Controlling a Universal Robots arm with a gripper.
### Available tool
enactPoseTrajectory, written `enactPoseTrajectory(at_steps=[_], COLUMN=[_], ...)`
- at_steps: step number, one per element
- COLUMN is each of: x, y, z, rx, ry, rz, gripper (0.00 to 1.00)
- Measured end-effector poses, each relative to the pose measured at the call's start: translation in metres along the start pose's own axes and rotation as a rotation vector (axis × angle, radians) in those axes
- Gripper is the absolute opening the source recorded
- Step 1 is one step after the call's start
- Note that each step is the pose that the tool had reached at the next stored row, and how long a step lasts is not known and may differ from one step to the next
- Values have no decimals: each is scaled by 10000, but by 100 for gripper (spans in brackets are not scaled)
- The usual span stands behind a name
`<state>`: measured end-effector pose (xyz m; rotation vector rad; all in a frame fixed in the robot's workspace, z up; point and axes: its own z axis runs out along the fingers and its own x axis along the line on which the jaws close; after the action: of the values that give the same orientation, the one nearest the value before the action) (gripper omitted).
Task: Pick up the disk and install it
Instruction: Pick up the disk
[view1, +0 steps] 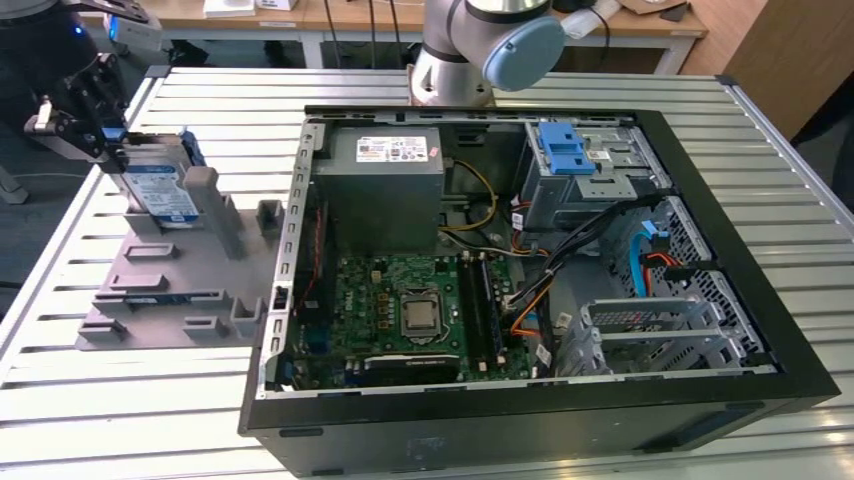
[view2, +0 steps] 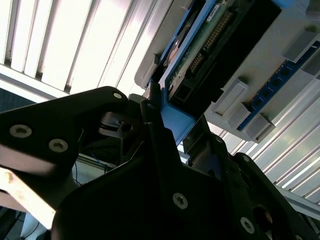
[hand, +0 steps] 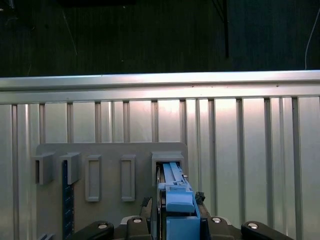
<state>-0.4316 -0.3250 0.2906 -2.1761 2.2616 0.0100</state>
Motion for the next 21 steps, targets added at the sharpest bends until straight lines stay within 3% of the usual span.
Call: enactPoseTrajectory(at_steps=[4, 5, 13, 21], x=[0, 0, 0, -1], y=[0, 0, 0, 0], z=[0, 0, -2, -66], rx=[0, 0, 1, 0], ry=[0, 1, -1, 0], rz=[0, 0, 1, 2], gripper=[42, 36, 36, 36])
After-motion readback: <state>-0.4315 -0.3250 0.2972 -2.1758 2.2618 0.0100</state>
